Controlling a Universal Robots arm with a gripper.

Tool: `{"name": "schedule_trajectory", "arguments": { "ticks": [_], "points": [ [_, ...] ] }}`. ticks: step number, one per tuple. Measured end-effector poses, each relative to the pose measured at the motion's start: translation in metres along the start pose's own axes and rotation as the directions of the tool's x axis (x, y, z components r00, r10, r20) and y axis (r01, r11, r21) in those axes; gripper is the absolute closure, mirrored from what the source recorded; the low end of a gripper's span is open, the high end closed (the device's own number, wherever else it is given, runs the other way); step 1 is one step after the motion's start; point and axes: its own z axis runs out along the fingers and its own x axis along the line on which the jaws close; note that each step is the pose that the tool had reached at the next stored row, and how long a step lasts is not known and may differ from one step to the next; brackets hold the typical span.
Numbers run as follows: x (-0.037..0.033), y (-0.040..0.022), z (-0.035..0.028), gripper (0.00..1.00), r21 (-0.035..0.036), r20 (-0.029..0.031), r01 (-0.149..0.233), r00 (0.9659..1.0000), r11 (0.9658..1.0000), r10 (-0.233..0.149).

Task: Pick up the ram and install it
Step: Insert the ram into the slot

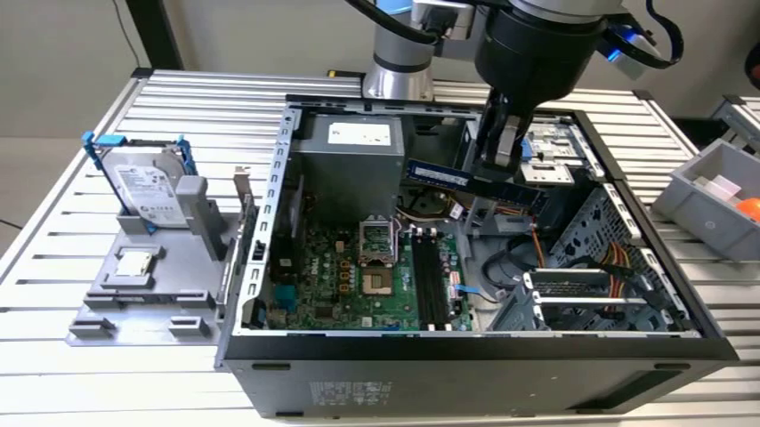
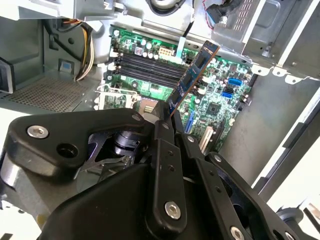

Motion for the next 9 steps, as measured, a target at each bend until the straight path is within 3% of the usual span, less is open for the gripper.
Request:
{"name": "schedule_trajectory", "arguments": {
  "ticks": [9],
  "points": [
    [0.0,0.0,0.0002,1.0,0.0029,0.0009,-0.067,0.9978,0.9978,0.067]
  ]
}}
